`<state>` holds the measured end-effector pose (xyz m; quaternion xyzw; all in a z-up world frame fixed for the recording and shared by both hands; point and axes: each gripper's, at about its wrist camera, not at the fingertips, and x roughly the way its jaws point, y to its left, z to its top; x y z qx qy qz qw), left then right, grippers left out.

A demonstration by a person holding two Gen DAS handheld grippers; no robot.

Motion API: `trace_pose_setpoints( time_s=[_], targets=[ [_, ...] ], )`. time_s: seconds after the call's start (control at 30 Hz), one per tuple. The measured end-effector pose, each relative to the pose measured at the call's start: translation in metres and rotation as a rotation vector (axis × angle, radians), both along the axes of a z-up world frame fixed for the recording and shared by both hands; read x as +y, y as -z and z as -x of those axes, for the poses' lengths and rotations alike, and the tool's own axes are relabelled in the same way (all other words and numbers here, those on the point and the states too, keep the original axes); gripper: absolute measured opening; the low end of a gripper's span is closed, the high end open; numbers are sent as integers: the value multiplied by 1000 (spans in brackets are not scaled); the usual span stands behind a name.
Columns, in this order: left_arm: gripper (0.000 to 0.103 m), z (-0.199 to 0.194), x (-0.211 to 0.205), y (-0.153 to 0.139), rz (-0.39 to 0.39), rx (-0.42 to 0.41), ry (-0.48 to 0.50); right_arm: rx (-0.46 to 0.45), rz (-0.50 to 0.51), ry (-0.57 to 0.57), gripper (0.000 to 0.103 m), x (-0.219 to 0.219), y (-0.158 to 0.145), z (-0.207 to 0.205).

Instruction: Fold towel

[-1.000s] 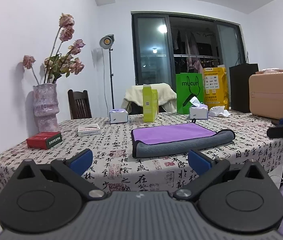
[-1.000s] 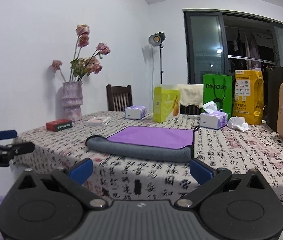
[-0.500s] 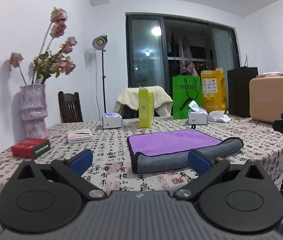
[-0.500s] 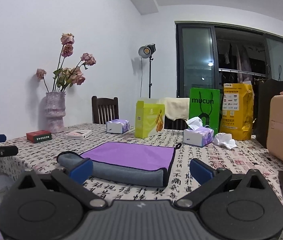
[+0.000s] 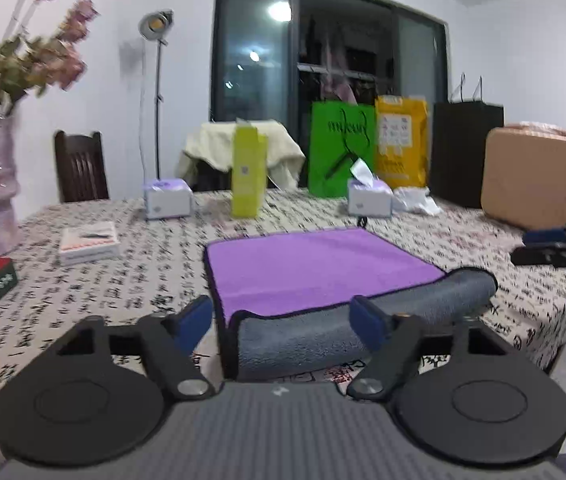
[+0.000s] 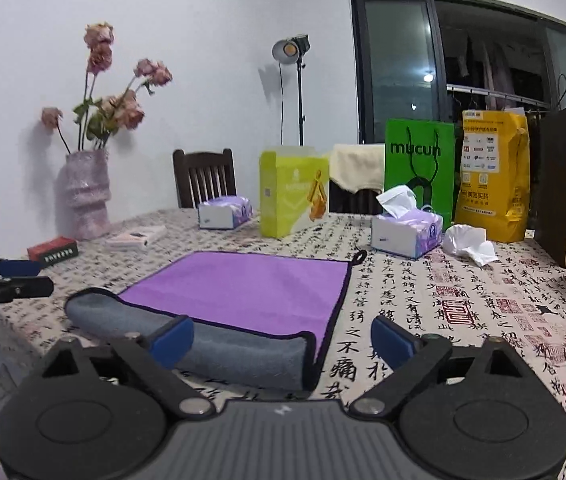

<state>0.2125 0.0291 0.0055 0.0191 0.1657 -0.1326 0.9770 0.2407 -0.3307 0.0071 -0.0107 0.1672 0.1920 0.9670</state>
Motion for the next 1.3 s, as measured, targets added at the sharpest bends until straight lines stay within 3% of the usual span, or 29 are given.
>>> trace_pose_setpoints(
  time_s=[0.17, 0.33, 0.47, 0.53, 0.6, 0.7, 0.77, 0.83, 0.87, 1.0, 1.2, 1.3],
  targets=[
    [70, -25, 6, 5, 21, 66, -16, 51, -14, -8, 80, 0, 3, -23],
    [72, -46, 17, 9, 43, 130, -46, 111, -10, -27, 64, 2, 12, -48],
    [72, -60, 19, 14, 46, 170, -42, 156, -4, -25, 59, 3, 26, -68],
    [72, -65, 19, 17, 60, 198, -35, 166, -5, -33, 40, 2, 29, -74],
    [72, -67, 19, 18, 81, 218, -18, 172, -1, -49, 28, 2, 31, -77],
    [67, -68, 19, 19, 106, 243, 6, 198, -16, -88, 20, 2, 33, -80],
    [48, -69, 18, 19, 108, 262, 22, 229, -24, -112, 19, 3, 35, -83],
    [45, -72, 16, 21, 93, 276, 30, 237, -6, -127, 18, 6, 36, -85],
    [36, -74, 15, 22, 86, 280, 29, 239, 1, -135, 18, 7, 36, -86],
    [18, -79, 14, 23, 73, 290, 22, 250, -13, -165, 14, 4, 37, -90],
    [16, -80, 13, 24, 50, 288, 32, 263, 6, -171, 13, 6, 35, -93],
    [17, -82, 12, 22, 47, 299, 34, 249, 76, -169, 14, 15, 32, -91]
  ],
)
